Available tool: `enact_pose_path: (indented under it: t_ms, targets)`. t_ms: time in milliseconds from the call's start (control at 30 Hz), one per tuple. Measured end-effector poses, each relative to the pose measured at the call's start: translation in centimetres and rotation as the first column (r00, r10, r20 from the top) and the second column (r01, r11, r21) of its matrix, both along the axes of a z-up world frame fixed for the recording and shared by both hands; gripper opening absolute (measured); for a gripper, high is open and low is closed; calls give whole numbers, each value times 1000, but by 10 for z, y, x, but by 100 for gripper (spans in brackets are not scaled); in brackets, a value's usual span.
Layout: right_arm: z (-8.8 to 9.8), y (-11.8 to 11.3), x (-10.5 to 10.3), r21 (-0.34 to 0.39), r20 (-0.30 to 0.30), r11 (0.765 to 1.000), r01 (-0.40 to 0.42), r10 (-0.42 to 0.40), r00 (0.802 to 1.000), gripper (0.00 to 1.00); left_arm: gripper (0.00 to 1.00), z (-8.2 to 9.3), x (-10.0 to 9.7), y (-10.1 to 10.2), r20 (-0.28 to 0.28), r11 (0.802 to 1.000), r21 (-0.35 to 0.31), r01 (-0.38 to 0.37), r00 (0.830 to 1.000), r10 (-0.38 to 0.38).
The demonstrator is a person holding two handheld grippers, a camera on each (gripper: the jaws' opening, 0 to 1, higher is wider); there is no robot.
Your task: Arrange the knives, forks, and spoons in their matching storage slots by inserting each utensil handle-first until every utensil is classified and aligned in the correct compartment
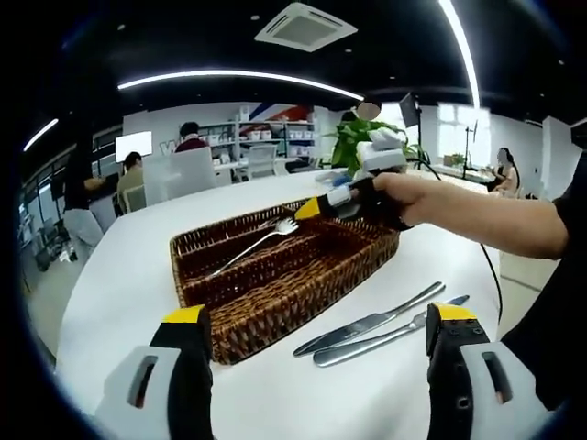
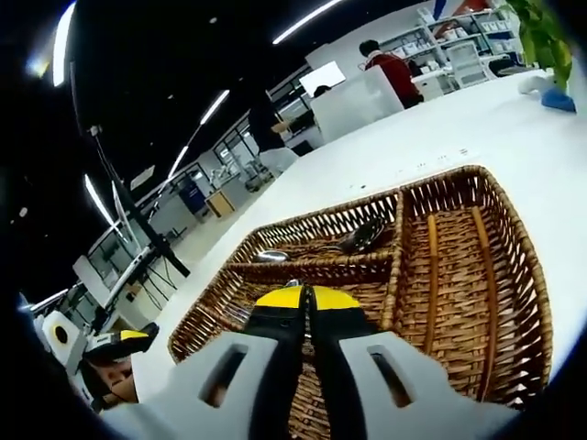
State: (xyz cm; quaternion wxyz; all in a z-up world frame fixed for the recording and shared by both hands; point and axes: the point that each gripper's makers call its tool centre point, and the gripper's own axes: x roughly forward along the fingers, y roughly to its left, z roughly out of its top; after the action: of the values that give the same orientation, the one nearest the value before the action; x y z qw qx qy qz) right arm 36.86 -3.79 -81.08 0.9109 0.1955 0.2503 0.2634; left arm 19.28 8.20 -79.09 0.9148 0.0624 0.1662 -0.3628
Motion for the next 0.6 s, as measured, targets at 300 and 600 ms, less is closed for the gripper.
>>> enact_pose_path:
  t_ms: [300,600]
  targets:
    - [-8,-5,8,-287,58,958,-8,26,998,6,99,-1,-4,-6,4,1000,3,31,1000,-31]
    - [-12,-7,12,-408,93,913,0,41,995,11,99,-2,-4,-2,4,1000,6,25,1000,-25]
